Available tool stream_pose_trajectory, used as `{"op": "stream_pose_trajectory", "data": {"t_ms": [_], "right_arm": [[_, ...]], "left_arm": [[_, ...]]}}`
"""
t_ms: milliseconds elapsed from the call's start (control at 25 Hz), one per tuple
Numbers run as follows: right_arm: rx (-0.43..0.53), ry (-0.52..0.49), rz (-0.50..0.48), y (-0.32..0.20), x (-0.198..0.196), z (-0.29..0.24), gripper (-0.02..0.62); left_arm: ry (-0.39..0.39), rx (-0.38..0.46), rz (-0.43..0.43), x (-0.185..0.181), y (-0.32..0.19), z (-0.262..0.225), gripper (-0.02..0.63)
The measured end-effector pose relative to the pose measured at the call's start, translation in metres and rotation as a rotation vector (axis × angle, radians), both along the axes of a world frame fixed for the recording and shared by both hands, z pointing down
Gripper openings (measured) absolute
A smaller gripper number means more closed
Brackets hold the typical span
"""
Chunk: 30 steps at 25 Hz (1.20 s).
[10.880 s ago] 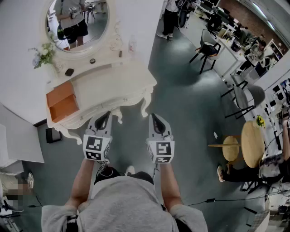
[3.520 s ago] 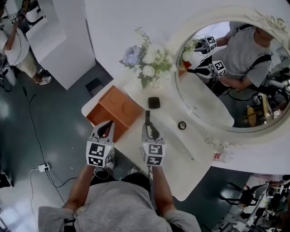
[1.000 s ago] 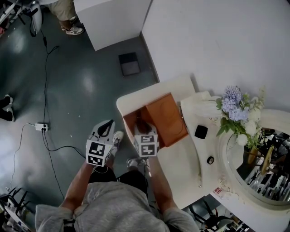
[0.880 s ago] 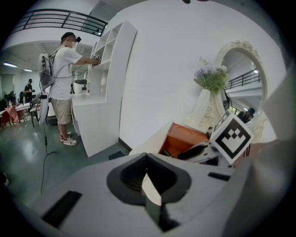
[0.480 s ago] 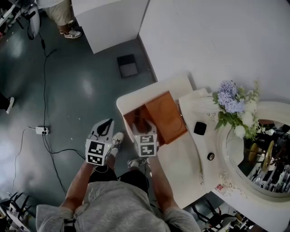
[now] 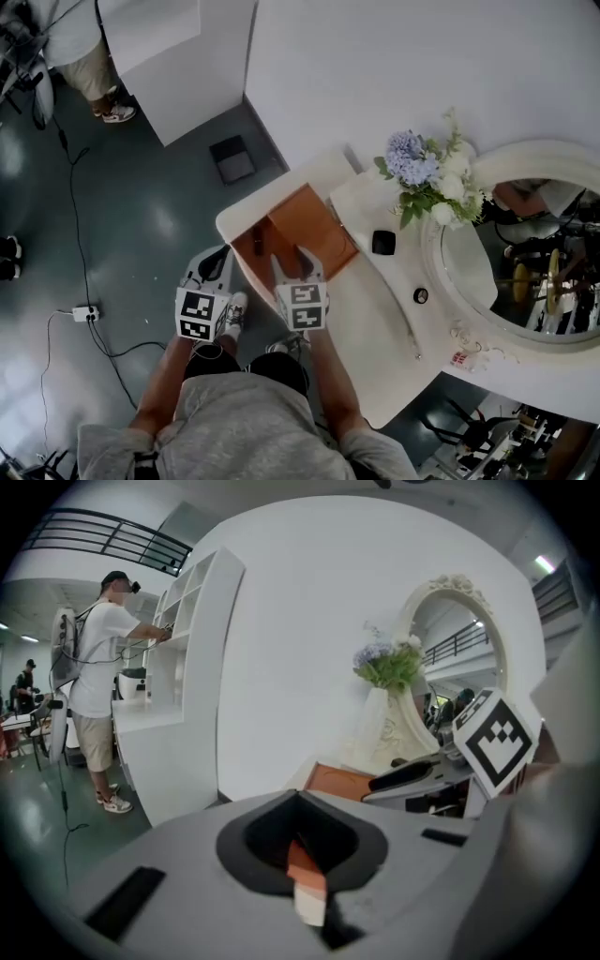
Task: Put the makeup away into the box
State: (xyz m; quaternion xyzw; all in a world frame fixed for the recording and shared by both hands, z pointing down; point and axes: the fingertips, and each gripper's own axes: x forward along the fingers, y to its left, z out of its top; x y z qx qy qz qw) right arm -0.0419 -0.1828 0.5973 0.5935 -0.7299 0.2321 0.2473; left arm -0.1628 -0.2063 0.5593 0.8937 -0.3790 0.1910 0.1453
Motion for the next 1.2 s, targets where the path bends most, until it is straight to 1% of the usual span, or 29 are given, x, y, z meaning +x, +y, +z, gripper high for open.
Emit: {"op": "stream_pose_trajectory", "data": {"t_ms": [200, 520, 600, 840, 1040, 1120, 1200], "right_arm": [[0.104, 0.01, 0.134, 0.023, 0.046, -0.049, 0.207], [0.246, 0.073, 0.39, 0.086, 0.124, -0.108, 0.204], [0.283, 0.094, 0.447, 0.105, 0.139, -0.12, 0.191], [0.356, 0.155, 0.644, 0.166, 0.174, -0.146, 0.141], [0.395, 0.181, 0.75, 0.208, 0.187, -0.159, 0.11], [0.404, 0.194, 0.796, 0.224, 0.19, -0.16, 0.087], [0.408, 0.209, 0.838, 0.238, 0.194, -0.16, 0.05]], "left_arm": [[0.038, 0.06, 0.112, 0.045, 0.012, -0.035, 0.001], [0.092, 0.145, 0.356, 0.128, 0.041, -0.082, 0.0], [0.103, 0.162, 0.405, 0.144, 0.052, -0.092, 0.0], [0.134, 0.214, 0.562, 0.188, 0.084, -0.119, 0.0], [0.144, 0.231, 0.658, 0.211, 0.115, -0.126, 0.0], [0.146, 0.233, 0.69, 0.217, 0.126, -0.127, 0.0], [0.146, 0.233, 0.716, 0.223, 0.135, -0.128, 0.001]]}}
